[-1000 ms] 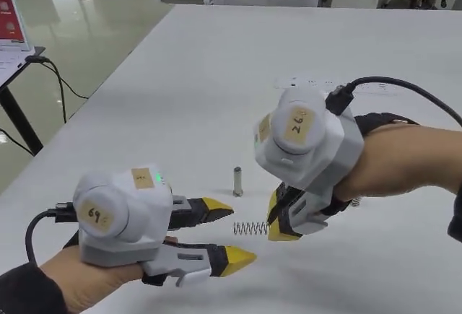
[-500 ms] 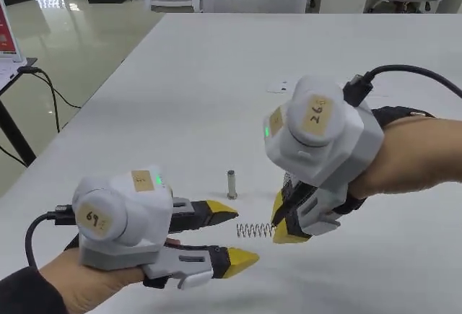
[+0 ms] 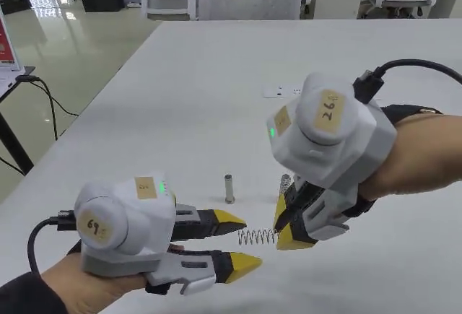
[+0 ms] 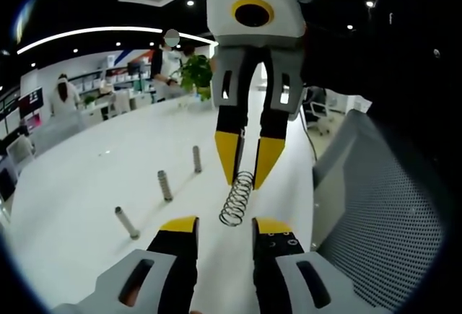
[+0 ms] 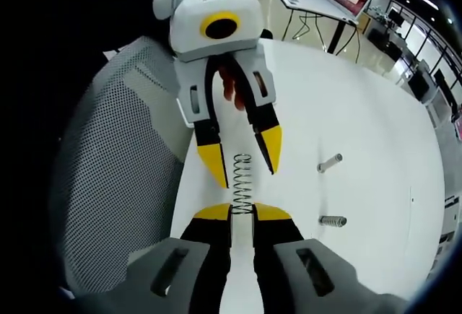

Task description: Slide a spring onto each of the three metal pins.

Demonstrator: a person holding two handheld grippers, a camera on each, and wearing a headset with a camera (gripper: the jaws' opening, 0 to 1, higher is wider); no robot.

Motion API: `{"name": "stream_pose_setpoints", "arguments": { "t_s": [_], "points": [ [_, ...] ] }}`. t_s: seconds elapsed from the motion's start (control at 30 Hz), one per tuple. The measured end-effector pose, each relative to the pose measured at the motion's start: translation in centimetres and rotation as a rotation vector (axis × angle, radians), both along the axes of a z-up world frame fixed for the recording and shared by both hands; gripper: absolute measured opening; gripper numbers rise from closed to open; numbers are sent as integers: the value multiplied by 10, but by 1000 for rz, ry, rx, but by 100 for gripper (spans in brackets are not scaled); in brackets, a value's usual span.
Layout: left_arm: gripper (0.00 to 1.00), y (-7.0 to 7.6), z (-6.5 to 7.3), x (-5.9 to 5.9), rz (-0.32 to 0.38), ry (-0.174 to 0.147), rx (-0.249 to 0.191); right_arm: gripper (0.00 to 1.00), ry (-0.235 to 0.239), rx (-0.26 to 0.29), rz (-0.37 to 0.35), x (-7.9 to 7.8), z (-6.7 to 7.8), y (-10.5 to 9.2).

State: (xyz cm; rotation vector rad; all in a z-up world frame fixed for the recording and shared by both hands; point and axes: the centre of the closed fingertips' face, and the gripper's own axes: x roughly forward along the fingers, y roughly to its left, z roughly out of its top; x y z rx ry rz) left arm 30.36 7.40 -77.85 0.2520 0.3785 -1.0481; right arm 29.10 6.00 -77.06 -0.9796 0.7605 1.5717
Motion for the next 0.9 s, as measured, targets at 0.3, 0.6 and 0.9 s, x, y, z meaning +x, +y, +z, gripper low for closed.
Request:
{"name": "stream_pose_setpoints", "arguments": {
  "t_s": [0.3, 0.6, 0.9],
  "points": [
    [19, 0, 1, -2, -9, -8, 5, 7, -4, 2, 3, -2, 3, 0],
    [16, -1, 2, -3, -14, -13, 2, 7, -2, -6, 9, -3, 2, 0],
    [12, -4, 4, -5, -29, -17, -11, 7, -21, -28, 19, 0, -3, -3]
  ]
}}
